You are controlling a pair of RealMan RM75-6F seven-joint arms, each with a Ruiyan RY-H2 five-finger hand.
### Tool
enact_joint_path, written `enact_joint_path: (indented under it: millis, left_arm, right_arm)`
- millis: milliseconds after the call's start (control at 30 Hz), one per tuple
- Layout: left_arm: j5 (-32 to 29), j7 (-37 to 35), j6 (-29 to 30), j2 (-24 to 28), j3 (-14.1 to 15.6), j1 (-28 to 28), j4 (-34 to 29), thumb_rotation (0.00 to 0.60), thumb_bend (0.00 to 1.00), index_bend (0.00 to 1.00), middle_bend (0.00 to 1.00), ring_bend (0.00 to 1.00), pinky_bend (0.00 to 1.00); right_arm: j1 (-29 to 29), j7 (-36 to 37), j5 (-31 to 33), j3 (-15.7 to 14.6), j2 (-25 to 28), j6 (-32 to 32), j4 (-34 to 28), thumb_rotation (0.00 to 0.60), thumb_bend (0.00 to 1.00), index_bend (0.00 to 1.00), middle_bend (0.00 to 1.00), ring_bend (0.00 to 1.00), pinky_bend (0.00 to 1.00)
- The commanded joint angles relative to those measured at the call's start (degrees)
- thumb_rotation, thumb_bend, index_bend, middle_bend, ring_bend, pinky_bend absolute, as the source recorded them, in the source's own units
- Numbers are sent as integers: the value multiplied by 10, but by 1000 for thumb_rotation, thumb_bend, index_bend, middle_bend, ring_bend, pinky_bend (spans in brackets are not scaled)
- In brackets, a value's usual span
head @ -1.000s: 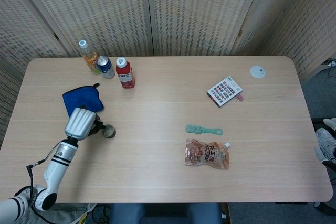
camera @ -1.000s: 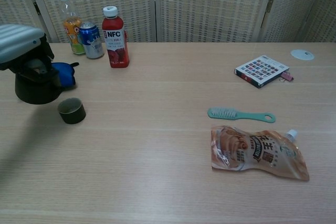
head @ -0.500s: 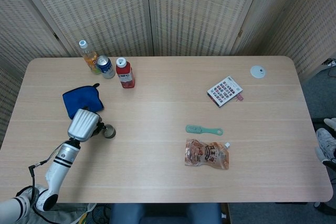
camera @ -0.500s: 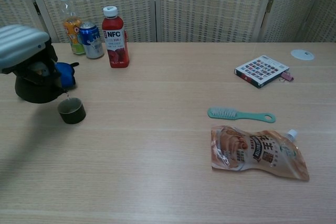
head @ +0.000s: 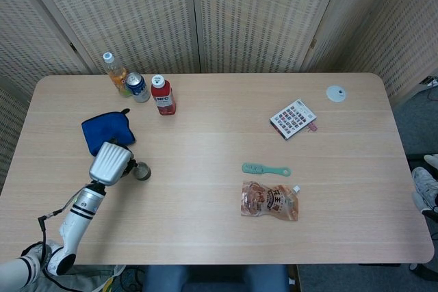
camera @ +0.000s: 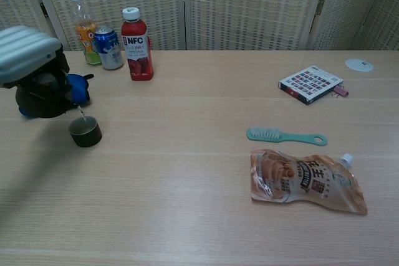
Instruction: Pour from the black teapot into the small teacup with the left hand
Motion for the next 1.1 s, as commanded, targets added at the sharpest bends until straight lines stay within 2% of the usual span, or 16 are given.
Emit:
enact_joint_path:
  millis: [33,1100]
  left_arm:
    - [3,4,2,-1,1,0,3,598,410,1000,1000,1000,482]
    - [23,23,16,-10,9,1,31,598,416,1000,1000,1000,507]
  right_arm:
    - [0,0,0,0,0,0,0,600,214,238,220,130,156]
    - [-2,0,0,1,-2,1,2,600,214,238,220,130,156]
